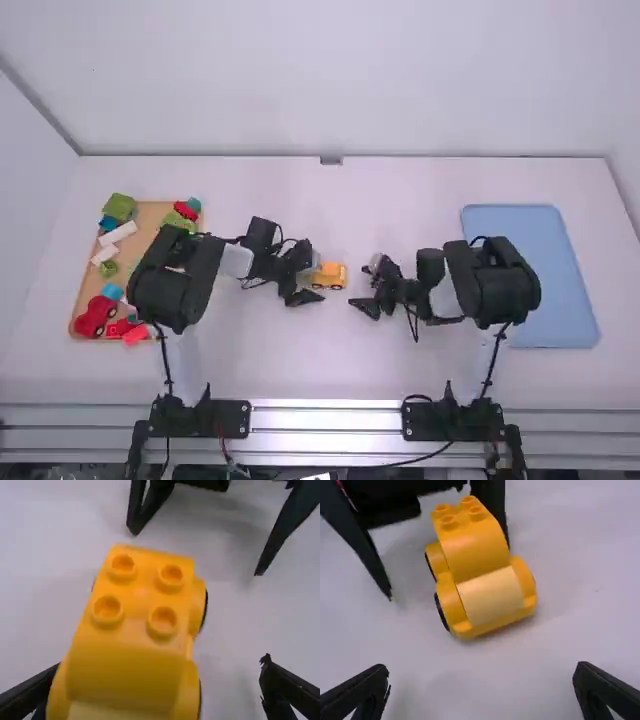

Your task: Assemble lego blocks to make yellow taxi

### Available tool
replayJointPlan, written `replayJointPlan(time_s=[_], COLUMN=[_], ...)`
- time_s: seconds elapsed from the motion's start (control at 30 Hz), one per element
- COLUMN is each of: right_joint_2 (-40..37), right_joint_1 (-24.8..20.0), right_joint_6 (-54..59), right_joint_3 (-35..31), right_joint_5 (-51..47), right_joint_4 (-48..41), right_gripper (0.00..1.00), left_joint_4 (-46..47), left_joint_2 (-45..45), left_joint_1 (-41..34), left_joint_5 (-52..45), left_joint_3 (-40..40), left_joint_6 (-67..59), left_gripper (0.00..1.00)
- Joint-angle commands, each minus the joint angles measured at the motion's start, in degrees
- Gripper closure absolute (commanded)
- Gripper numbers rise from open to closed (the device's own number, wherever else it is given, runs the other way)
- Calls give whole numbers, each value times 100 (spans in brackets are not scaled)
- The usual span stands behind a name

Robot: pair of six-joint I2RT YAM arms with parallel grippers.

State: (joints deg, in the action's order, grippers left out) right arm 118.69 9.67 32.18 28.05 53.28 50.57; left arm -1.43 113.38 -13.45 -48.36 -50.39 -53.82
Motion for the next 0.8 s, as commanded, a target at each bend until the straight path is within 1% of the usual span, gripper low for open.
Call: replayJointPlan(time_s=[0.0, 0.03, 0.07, 0.13, 0.2, 0.3, 0.37, 0.47, 0.5, 0.53, 0.57, 0.6, 0.63, 0.67, 0.77], right_joint_2=[7, 17, 96, 201, 293, 446, 577, 664, 671, 671, 673, 673, 673, 673, 671], right_joint_1=[297, 339, 514, 695, 826, 979, 1038, 1058, 1049, 1047, 1047, 1051, 1069, 1095, 1182], right_joint_6=[-66, -63, -11, 205, 404, 691, 1019, 1495, 1912, 2118, 2218, 2398, 2535, 2653, 2660], right_joint_3=[227, 278, 492, 789, 1073, 1460, 1744, 2048, 2232, 2343, 2398, 2507, 2618, 2730, 2966], right_joint_5=[-748, -743, -743, -748, -675, -584, -417, 72, 448, 614, 671, 717, 708, 671, 675], right_joint_4=[-197, -214, -269, -457, -647, -894, -1123, -1572, -1998, -2249, -2387, -2675, -2951, -3189, -3589], right_gripper=[2, 2, 2, 2, 2, 2, 2, 2, 2, 2, 1, 2, 9, 20, 38], left_joint_4=[741, 820, 1475, 1971, 2194, 2310, 2247, 1853, 1519, 1316, 1191, 984, 774, 514, 4], left_joint_2=[-750, -809, -1298, -1786, -2243, -2734, -3060, -3359, -3521, -3606, -3650, -3713, -3768, -3823, -3888], left_joint_1=[-35, -35, -37, -28, 44, 164, 284, 437, 527, 564, 575, 584, 586, 584, 531], left_joint_5=[1233, 1290, 1779, 2070, 2092, 1792, 1572, 1530, 1631, 1766, 1869, 2076, 2330, 2688, 3689], left_joint_3=[-177, -195, -348, -448, -442, -313, -142, 122, 341, 474, 553, 673, 789, 909, 1123], left_joint_6=[149, 146, 153, 153, 195, 192, 269, 876, 1285, 1526, 1687, 1950, 2277, 2782, 3912], left_gripper=[1, 1, 1, 1, 1, 1, 1, 1, 1, 1, 1, 1, 1, 1, 1])
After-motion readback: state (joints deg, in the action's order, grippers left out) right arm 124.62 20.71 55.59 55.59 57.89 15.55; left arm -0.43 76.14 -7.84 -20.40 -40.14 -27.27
